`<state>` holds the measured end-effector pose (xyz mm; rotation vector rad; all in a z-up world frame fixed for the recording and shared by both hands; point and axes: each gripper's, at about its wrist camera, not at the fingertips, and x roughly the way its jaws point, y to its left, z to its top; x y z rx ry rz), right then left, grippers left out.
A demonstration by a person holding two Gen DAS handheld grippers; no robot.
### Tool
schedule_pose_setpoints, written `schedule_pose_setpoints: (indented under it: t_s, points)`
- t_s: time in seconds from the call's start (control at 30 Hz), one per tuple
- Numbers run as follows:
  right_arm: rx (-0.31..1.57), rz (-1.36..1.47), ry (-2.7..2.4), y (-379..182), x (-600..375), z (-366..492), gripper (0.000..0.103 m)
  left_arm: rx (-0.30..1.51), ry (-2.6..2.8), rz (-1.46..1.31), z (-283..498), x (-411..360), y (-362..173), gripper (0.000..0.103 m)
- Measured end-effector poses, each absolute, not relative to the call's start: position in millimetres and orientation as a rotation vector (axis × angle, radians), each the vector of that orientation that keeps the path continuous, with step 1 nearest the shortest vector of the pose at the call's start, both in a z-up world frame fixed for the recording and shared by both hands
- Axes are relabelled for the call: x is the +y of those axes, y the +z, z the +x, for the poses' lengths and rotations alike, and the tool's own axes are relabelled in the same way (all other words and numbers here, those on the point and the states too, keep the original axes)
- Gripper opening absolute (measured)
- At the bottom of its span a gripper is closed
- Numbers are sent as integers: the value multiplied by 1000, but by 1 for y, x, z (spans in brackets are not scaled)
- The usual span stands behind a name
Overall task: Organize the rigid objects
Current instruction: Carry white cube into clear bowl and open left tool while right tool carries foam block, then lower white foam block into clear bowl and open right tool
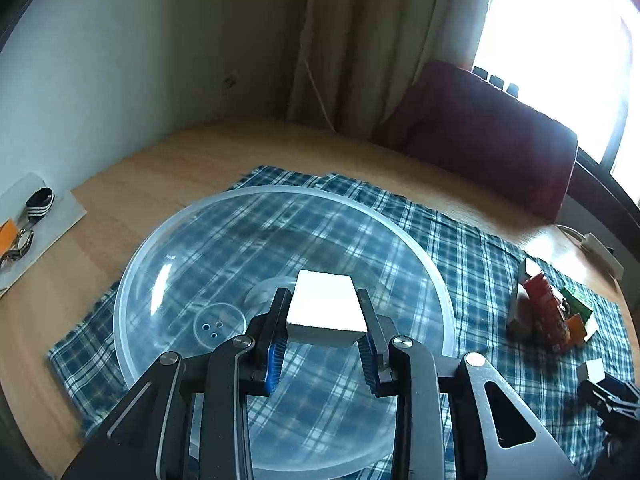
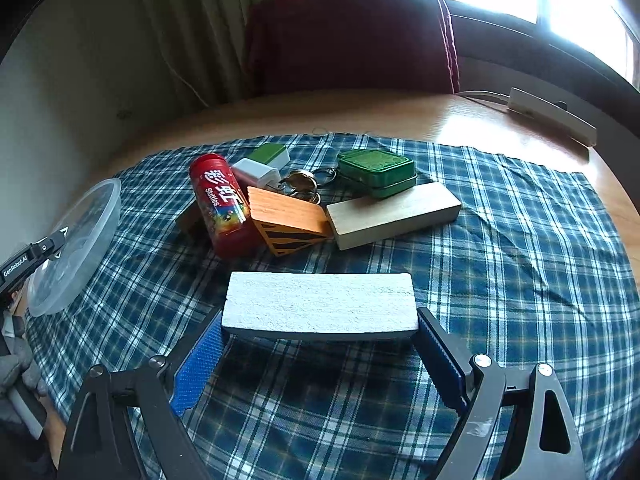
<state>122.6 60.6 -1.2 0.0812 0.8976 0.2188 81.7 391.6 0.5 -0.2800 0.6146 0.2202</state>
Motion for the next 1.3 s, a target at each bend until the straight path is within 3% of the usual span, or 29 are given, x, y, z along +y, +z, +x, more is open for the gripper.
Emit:
schedule_pose_setpoints:
  t_s: [0.2,0.3,0.33,0.37,0.63,1.3]
  points:
    - [878,91,228,1,63,116,93,606,250,-270,82,393,1,34]
    - [855,88,250,7,71,109,93,594,273,-293,79,399,3,58]
    - [846,85,258,9,74,107,93,589,279,-302,78,402,3,72]
    - [834,80,268,12,78,104,93,577,288,-311,75,405,4,75]
    - [823,56,352,26,119,103,93,494,370,-326,57,426,9,84]
    - [828,-44,551,43,241,124,93,372,427,-430,25,450,8,92]
